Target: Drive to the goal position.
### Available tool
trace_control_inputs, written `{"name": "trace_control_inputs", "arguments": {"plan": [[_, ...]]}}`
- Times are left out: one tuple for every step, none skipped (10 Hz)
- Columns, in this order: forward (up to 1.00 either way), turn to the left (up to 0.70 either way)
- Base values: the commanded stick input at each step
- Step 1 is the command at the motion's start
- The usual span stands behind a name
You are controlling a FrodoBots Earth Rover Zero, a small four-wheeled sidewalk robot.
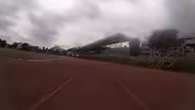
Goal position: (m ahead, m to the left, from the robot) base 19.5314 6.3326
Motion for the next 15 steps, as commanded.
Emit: {"name": "trace_control_inputs", "arguments": {"plan": [[0.67, 0.00], [0.67, 0.00], [0.67, 0.00], [0.67, 0.00], [0.67, 0.00], [0.67, 0.00], [0.67, 0.00], [0.67, 0.00], [0.67, 0.00], [0.67, 0.00], [0.67, 0.00], [0.67, 0.00], [0.67, 0.00], [0.67, 0.00], [0.67, 0.00]]}}
